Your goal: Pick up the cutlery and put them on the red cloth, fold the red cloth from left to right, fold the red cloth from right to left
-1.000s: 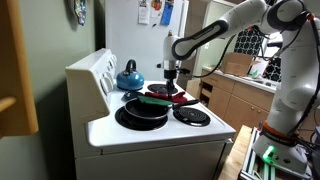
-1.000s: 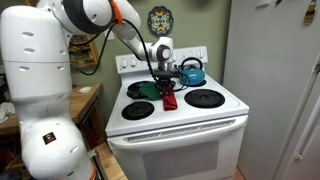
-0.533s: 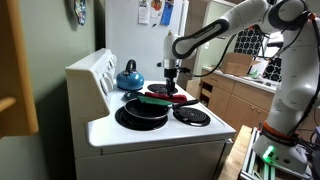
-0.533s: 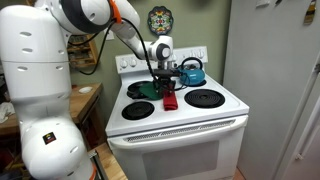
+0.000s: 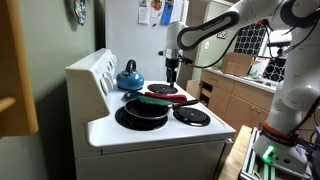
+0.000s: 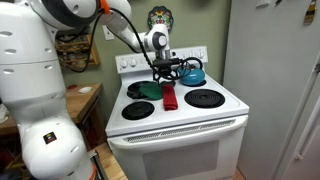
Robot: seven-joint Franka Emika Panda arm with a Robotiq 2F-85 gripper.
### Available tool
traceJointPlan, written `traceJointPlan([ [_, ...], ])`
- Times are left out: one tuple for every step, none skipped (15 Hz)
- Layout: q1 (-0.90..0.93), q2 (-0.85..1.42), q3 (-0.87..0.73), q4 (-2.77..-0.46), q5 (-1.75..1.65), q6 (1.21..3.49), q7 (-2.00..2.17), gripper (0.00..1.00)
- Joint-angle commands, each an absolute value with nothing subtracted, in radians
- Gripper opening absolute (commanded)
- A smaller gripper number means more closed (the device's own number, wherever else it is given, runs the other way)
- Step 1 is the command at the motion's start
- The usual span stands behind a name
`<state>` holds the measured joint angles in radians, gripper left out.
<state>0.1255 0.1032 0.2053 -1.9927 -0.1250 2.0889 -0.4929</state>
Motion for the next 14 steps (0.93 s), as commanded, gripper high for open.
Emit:
traceJointPlan([
  [0.150,0.057,0.196,-1.994,-0.213,2.073,-0.439,1.00],
  [0.152,0.053,0.197,-1.989,-0.225,2.072,-0.436,1.00],
  [0.154,0.048,0.197,-1.988,-0.237,2.072,-0.432,1.00],
  [0.156,0.046,0.197,-1.985,-0.246,2.076,-0.426,1.00],
  [0.156,0.043,0.196,-1.986,-0.245,2.091,-0.417,1.00],
  [0.157,0.041,0.195,-1.983,-0.246,2.099,-0.411,1.00],
  [0.155,0.055,0.196,-1.973,-0.222,2.088,-0.441,1.00],
  [0.155,0.054,0.196,-1.969,-0.223,2.088,-0.437,1.00],
  [0.155,0.054,0.196,-1.966,-0.223,2.088,-0.436,1.00],
  [0.155,0.054,0.196,-1.965,-0.224,2.088,-0.435,1.00],
  [0.155,0.054,0.195,-1.965,-0.224,2.088,-0.435,1.00],
  [0.155,0.054,0.195,-1.965,-0.224,2.088,-0.434,1.00],
  [0.155,0.054,0.195,-1.965,-0.224,2.088,-0.434,1.00],
  [0.155,0.054,0.195,-1.965,-0.224,2.088,-0.434,1.00],
])
